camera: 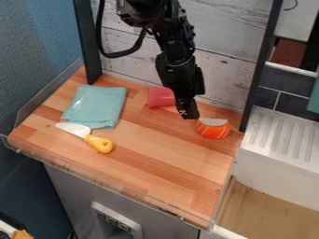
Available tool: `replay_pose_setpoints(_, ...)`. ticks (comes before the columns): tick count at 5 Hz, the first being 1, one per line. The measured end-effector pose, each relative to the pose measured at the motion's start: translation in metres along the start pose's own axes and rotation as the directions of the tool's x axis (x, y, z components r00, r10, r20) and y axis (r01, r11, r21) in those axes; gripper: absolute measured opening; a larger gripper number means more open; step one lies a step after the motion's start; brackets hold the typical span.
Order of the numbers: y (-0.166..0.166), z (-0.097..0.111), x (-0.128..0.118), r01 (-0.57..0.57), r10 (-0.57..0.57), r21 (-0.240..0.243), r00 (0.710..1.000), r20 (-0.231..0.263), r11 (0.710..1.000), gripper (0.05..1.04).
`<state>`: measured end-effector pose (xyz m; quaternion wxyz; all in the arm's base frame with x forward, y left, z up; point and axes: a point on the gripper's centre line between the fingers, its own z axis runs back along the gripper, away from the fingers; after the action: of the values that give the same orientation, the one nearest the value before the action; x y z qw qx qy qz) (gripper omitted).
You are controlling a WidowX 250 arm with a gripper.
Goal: Move the yellow knife to the lower right side of the table
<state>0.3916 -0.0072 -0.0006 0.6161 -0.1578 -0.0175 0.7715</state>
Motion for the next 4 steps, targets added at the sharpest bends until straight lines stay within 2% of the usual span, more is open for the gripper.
replay_pose_setpoints(1, 0.008, -0.011, 0.003, -0.003, 0.002, 0.038, 1.000, 0.004, 0.999, 1.000)
replay_pose_setpoints(2, 0.014, -0.011, 0.017, 0.082, -0.082, 0.083, 0.997, -0.007, 0.993, 1.000)
replay_pose_setpoints(3, 0.020, -0.003, 0.035, 0.115, -0.117, 0.043, 0.991, 0.068, 0.992, 1.000)
replay_pose_setpoints(4, 0.024, 0.014, 0.044, 0.171, -0.171, 0.008, 0.980, 0.098, 0.985, 0.999)
